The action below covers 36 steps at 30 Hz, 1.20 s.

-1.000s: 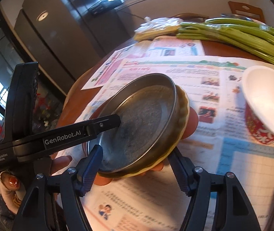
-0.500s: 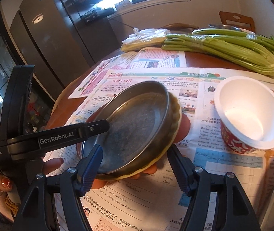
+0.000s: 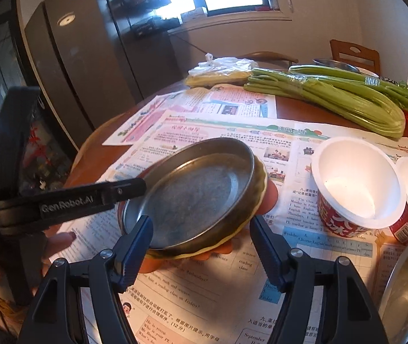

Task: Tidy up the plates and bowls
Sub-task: 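Withdraw the left gripper up from the stacked plates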

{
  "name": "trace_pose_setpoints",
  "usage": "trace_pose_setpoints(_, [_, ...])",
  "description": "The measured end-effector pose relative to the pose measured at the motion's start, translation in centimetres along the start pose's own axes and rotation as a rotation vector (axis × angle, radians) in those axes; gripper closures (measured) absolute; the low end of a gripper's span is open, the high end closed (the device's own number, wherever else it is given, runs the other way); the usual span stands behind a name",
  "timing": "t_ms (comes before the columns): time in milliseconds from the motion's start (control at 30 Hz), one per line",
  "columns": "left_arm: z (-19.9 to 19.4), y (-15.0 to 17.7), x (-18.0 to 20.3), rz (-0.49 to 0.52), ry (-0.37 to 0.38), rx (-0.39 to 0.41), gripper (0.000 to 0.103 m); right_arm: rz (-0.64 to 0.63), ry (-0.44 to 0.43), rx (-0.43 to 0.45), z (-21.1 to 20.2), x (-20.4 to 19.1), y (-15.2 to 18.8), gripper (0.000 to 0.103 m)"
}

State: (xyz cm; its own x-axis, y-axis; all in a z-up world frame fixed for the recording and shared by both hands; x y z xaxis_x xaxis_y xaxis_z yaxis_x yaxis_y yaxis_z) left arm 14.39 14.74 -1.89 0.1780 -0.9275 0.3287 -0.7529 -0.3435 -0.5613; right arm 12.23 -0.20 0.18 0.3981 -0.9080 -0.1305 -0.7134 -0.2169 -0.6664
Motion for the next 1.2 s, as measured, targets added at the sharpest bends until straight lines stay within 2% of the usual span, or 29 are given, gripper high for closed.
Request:
trace_pose_setpoints(267, [-1.9, 0.3, 0.9, 0.037, -0.031, 0.046, 0.048, -0.005, -0.016, -0.013, -0.4, -0.1, 0.2, 0.032])
trace_pose_setpoints(600, [-5.7, 1.0, 4.0, 0.098, -0.072, 0.127, 0.047, 0.027, -0.018, 0.109, -5.2, 1.3, -0.5, 0.032])
trace_pose_setpoints(867, [-8.1, 2.2, 8.1, 0.128, -0.015, 0.149, 0.047, 0.042, -0.007, 0.202, -10.7, 3.4, -0.4, 0.032])
trace_pose_setpoints(1200, [-8.4, 4.8, 15.4, 0.216, 0.044, 0.116, 0.047, 0.117, 0.091, 0.265, -16.6, 9.3, 1.3, 0.032])
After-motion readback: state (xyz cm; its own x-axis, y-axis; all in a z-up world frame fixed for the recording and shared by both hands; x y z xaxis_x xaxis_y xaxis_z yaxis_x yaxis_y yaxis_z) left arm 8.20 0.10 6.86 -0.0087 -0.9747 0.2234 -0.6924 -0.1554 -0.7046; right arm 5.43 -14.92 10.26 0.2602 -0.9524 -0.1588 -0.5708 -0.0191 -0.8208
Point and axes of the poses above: each gripper's, at about its wrist camera, not at the fingertips, and z roughly the way its jaws point, x to its right, y to its underside, the point moved 2 cm from there along z, roughly the way its jaws point, and after that the axes turned 6 degrees about y, right-handed, at the moved point
